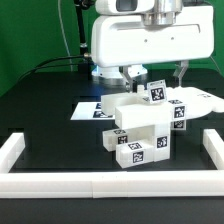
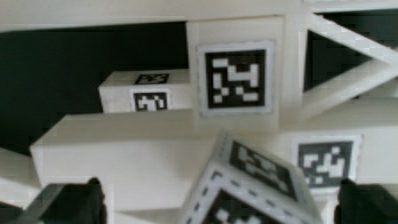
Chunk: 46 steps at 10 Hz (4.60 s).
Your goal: Assemble chair
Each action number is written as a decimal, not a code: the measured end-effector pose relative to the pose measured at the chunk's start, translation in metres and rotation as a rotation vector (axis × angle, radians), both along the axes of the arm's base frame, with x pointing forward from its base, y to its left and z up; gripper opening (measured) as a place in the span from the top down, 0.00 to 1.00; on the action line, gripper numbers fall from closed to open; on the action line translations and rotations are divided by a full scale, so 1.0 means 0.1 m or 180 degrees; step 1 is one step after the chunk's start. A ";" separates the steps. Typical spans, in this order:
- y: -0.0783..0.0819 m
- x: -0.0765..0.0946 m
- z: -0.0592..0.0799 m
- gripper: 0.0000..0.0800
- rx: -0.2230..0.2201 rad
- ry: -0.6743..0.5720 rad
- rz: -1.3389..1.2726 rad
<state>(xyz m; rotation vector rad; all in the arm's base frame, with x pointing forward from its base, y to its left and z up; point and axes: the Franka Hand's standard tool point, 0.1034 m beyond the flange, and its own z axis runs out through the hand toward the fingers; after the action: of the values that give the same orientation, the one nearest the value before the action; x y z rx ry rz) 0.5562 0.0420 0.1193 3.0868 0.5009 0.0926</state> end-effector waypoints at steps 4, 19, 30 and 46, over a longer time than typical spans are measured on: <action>0.12 -0.01 -0.01 0.19 0.0023 0.0075 -0.0422; 0.02 -0.01 -0.03 0.65 0.0260 0.0115 -0.3157; -0.03 -0.05 0.04 0.19 0.0091 -0.0145 -0.0550; -0.03 -0.05 0.00 0.64 0.0308 -0.0181 -0.2578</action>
Offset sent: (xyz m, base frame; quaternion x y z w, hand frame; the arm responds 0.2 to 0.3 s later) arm 0.0000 0.0000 0.0000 0.0000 0.0000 0.0000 1.0000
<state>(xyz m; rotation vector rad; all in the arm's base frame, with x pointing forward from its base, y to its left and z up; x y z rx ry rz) 0.5515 0.0387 0.1193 3.0885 -0.7762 0.1893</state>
